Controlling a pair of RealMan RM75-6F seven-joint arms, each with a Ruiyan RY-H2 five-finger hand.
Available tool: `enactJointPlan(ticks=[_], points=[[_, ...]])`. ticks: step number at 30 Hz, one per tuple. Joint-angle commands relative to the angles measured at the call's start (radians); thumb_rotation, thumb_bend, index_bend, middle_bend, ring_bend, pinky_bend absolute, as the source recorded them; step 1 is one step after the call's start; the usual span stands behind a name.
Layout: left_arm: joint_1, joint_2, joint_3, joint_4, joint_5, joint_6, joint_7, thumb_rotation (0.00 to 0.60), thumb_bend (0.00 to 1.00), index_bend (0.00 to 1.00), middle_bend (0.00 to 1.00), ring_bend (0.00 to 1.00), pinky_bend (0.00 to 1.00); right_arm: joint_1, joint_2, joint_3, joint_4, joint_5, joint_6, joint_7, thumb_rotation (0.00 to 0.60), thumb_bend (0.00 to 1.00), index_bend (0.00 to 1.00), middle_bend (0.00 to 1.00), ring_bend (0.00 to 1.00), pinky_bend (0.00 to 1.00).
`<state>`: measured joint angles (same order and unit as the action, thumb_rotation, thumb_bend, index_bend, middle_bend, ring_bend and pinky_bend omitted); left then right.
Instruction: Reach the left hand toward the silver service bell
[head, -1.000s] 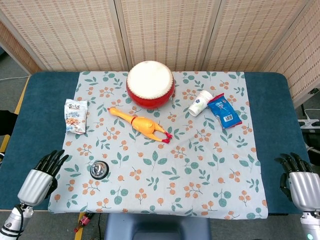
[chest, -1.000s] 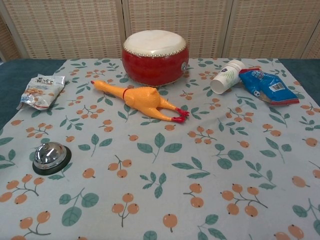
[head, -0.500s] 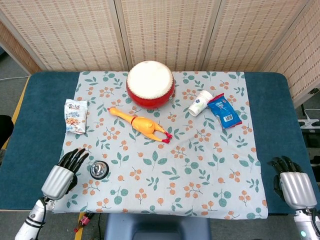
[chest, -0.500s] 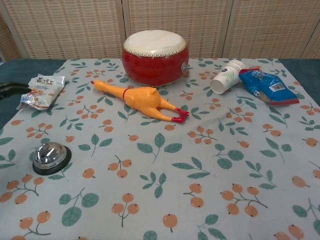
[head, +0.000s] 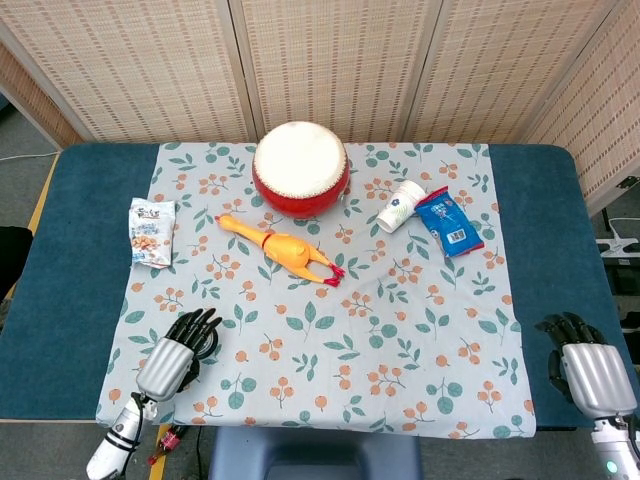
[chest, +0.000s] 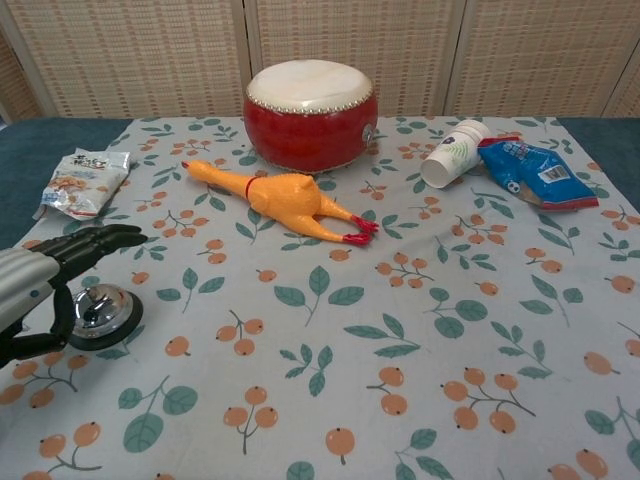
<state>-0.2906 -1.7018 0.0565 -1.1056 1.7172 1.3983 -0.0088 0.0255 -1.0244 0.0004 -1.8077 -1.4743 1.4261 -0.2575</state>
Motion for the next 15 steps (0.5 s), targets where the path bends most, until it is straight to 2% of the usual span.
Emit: enactJointPlan(ticks=[1,6,15], points=[[0.01,-0.062,0.012,0.085,0.0,0.011,-0.035,0.6,1.0,0.0,0.0,0.0,0.12,0.001,0.002,-0.002,-0.002,0.003,-0.005,-0.002,0.6,0.76,0.27,0.18,0.11,0.25],[0.01,-0.136,0.029,0.222,0.009,0.019,-0.109,0.6,1.0,0.0,0.0,0.0,0.12,0.002,0.005,-0.004,-0.006,0.005,-0.009,-0.003,0.6,0.76,0.27,0.18,0.11,0.25],[0.008,-0.206,0.052,0.367,-0.006,-0.027,-0.188,0.6,1.0,0.0,0.0,0.0,0.12,0.005,0.008,-0.007,-0.009,0.01,-0.016,-0.003,0.6,0.76,0.27,0.18,0.11,0.25]])
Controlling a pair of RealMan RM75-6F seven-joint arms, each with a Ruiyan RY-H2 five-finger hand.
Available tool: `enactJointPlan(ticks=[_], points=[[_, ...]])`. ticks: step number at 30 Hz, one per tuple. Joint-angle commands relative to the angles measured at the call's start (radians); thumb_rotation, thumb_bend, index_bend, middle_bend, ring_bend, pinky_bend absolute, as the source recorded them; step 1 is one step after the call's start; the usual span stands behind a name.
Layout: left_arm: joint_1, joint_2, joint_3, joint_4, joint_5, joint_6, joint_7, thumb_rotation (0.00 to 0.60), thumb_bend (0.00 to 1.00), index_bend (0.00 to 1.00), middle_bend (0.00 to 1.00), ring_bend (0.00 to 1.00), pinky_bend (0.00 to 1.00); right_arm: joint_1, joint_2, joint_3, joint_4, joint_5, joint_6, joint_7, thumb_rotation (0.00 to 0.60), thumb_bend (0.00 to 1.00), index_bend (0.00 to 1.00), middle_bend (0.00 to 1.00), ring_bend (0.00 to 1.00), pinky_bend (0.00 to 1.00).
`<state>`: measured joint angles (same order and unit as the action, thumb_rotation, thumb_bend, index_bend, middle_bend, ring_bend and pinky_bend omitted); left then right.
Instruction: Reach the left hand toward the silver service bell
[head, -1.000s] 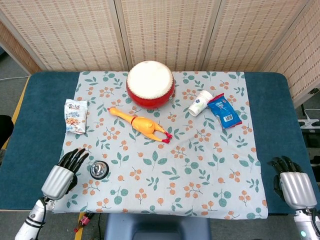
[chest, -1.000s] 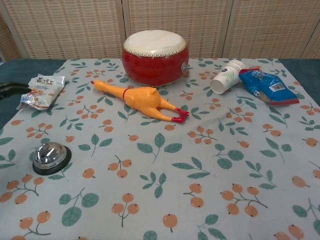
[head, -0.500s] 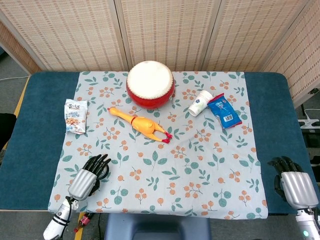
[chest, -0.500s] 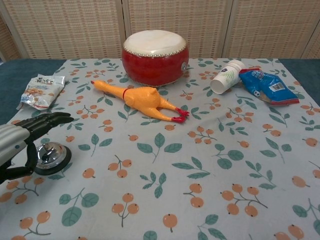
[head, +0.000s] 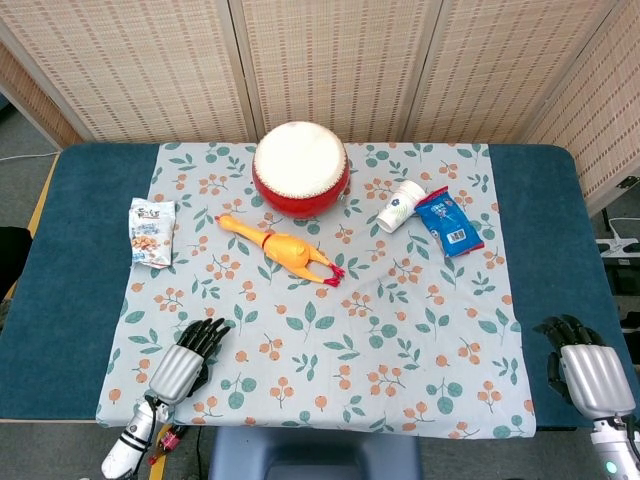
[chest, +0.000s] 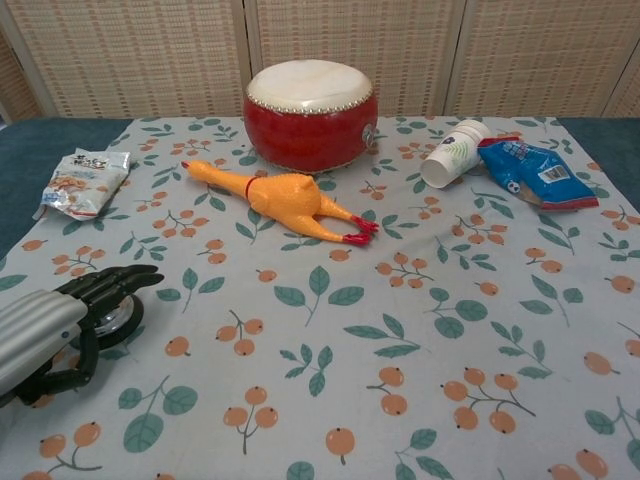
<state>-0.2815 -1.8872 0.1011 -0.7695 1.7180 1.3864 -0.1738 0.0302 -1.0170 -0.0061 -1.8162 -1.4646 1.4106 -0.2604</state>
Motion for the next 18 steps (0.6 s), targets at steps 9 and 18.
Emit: enactJointPlan(ticks=[9,18], points=[[-0.021,0.048,-0.02,-0.05,0.022,0.114,-0.006,0.6,1.0,0.0,0.0,0.0,0.12,0.001,0.006,-0.001,-0.004,0.002,-0.001,0.007,0.6,0.76,0.27,0.18,0.11,0.25],[-0.02,0.375,-0.026,-0.392,0.045,0.197,0.157,0.6,1.0,0.0,0.0,0.0,0.13,0.001,0.012,-0.003,-0.008,-0.004,0.0,0.026,0.6,0.76,0.27,0.18,0.11,0.25]])
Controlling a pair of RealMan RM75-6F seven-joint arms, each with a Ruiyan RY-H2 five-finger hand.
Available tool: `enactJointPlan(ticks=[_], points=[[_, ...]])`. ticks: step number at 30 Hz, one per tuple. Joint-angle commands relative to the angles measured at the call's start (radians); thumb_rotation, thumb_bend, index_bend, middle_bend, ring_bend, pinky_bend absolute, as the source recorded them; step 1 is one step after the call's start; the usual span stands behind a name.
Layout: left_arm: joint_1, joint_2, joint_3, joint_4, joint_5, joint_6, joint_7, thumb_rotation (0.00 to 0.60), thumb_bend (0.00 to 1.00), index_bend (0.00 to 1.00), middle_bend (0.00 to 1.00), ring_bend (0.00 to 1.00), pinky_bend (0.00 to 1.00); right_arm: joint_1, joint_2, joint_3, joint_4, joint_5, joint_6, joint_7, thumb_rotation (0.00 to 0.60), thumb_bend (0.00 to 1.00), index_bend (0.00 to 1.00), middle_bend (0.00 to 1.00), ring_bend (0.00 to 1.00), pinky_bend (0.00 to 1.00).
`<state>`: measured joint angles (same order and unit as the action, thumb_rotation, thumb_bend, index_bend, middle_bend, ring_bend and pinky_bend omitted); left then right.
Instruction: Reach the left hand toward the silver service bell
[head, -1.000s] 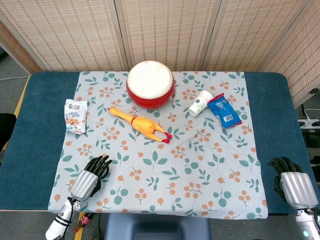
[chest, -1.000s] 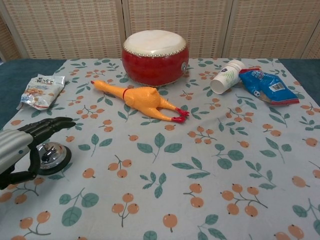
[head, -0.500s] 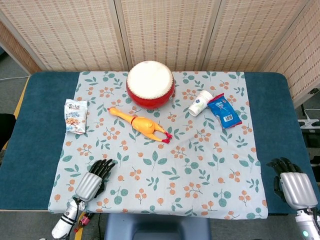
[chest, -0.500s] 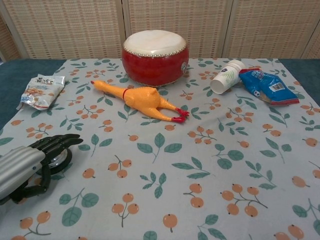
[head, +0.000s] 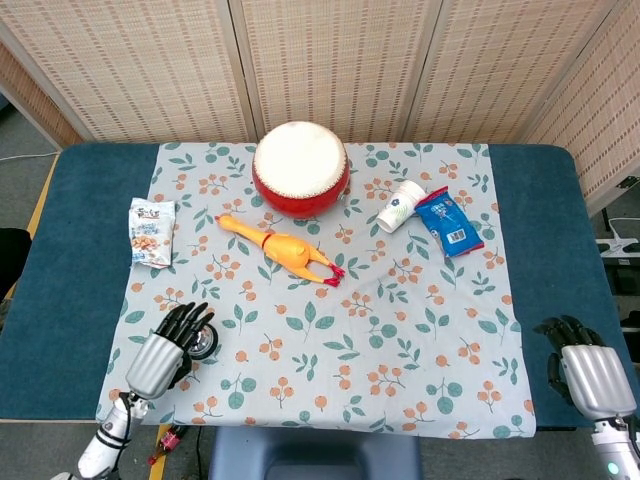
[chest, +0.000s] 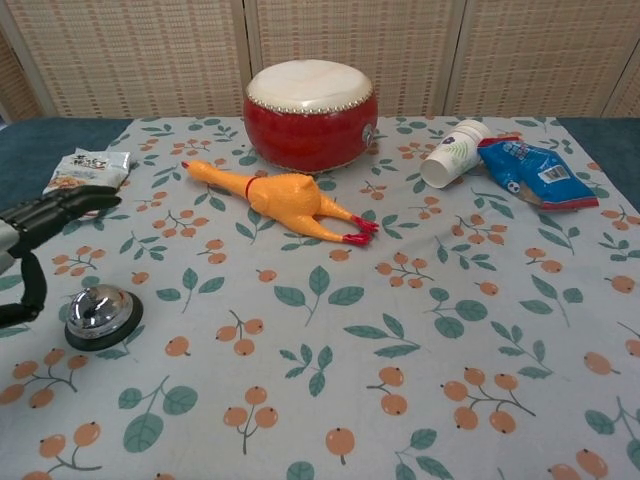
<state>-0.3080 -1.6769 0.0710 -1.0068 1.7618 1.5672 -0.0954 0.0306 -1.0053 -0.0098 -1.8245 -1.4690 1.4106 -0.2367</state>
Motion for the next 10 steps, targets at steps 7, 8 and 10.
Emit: enactJointPlan(ticks=[7,8,10], points=[[0.076,0.287,0.01,-0.19,-0.075,0.021,0.088,0.6,1.0,0.0,0.0,0.0,0.12,0.006,-0.019,0.013,0.011,0.027,-0.003,-0.026,0.6,0.76,0.27,0.19,0.11,0.25],[0.078,0.294,0.008,-0.186,-0.08,0.02,0.084,0.6,1.0,0.0,0.0,0.0,0.12,0.006,-0.023,0.012,0.012,0.027,-0.003,-0.032,0.6,0.76,0.27,0.18,0.11,0.25],[0.083,0.299,0.005,-0.189,-0.087,0.014,0.082,0.6,1.0,0.0,0.0,0.0,0.12,0.006,-0.023,0.007,0.01,0.025,-0.006,-0.038,0.6,0.76,0.27,0.18,0.11,0.25]])
